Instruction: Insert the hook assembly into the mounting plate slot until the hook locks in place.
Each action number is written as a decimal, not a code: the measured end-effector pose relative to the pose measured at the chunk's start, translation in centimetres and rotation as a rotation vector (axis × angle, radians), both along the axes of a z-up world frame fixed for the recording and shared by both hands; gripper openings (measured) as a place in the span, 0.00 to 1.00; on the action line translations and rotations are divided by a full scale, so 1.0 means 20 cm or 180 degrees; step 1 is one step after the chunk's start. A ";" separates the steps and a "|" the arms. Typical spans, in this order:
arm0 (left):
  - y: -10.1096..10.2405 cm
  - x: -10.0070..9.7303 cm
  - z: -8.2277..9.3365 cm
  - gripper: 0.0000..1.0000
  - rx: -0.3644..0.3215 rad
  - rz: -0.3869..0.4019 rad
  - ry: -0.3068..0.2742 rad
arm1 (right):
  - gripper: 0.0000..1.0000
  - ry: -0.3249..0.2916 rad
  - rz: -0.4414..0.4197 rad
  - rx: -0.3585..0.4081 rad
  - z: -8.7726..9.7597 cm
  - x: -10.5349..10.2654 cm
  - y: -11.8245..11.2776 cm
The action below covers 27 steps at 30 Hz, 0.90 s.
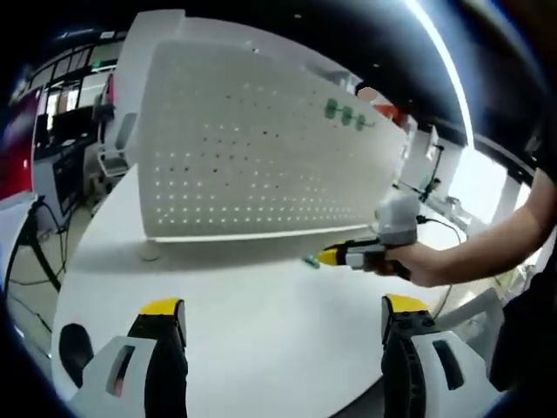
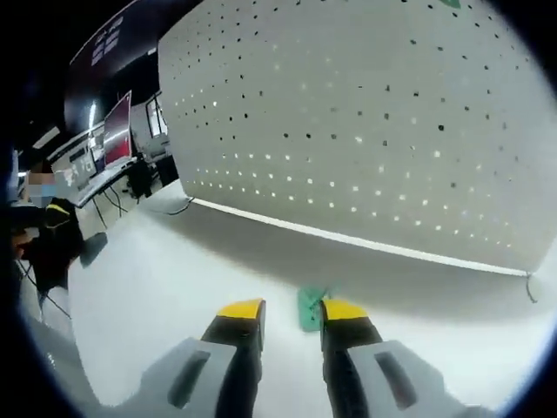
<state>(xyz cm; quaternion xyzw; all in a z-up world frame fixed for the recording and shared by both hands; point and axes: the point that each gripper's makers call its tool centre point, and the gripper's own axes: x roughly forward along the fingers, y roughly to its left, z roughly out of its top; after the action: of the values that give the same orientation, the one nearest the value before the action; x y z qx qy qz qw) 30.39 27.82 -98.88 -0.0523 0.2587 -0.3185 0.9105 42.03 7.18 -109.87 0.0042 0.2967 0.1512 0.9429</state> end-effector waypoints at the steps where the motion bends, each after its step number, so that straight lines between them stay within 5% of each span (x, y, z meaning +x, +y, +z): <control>1: 0.00 0.00 -0.01 0.94 0.0002 0.0002 0.0009 | 0.22 0.0017 0.0007 -0.0033 -0.01 0.01 0.00; 16: 0.01 0.01 -0.05 0.94 0.0002 0.0020 0.0088 | 0.20 0.0049 -0.0132 -0.0114 -0.03 0.18 -0.07; 27: 0.00 0.01 -0.05 0.93 0.0000 0.0005 0.0089 | 0.02 0.0163 -0.0106 -0.0216 -0.06 0.28 -0.05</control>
<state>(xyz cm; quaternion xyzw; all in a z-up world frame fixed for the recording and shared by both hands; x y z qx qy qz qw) 30.55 27.77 -99.81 -0.0569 0.2714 -0.3170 0.9070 47.66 6.25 -111.07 -0.0191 0.3256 0.1251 0.9370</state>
